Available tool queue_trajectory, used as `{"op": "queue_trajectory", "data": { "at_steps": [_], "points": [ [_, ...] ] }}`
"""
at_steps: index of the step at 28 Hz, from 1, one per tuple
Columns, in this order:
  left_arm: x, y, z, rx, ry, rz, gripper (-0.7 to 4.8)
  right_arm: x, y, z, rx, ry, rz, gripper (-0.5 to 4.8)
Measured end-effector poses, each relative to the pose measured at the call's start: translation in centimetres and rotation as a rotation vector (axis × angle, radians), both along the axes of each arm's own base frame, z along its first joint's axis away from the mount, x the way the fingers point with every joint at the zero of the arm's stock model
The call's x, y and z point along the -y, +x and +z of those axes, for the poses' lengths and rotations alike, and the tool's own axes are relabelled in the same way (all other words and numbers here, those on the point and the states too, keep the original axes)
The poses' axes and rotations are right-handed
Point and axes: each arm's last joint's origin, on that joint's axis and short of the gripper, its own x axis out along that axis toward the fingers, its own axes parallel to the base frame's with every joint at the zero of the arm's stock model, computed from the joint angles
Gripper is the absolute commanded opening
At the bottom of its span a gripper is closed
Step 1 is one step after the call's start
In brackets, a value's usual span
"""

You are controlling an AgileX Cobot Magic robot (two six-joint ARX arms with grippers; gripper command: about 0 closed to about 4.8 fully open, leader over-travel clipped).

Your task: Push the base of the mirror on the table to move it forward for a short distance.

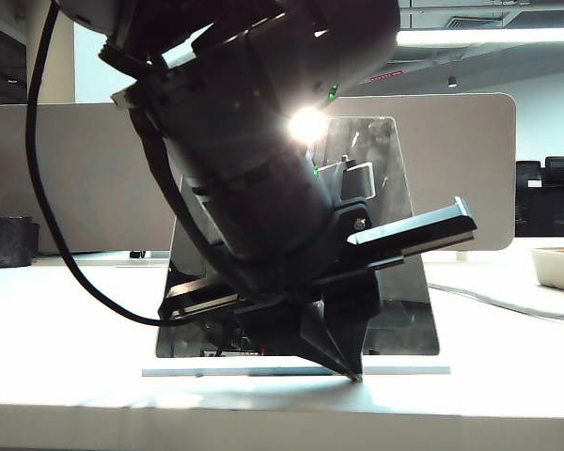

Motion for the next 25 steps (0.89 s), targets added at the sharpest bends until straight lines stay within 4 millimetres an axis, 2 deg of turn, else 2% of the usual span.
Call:
{"op": "queue_trajectory", "data": {
  "at_steps": [12, 25],
  "points": [
    [-1.7, 3.2, 0.1, 0.008, -0.005, 0.086, -0.01, 0.0, 0.0, 0.0, 0.000, 0.000, 0.000, 0.22],
    [-4.8, 7.5, 0.1, 0.003, -0.003, 0.188, -0.01, 0.0, 0.0, 0.0, 0.000, 0.000, 0.000, 0.22]
  ]
}}
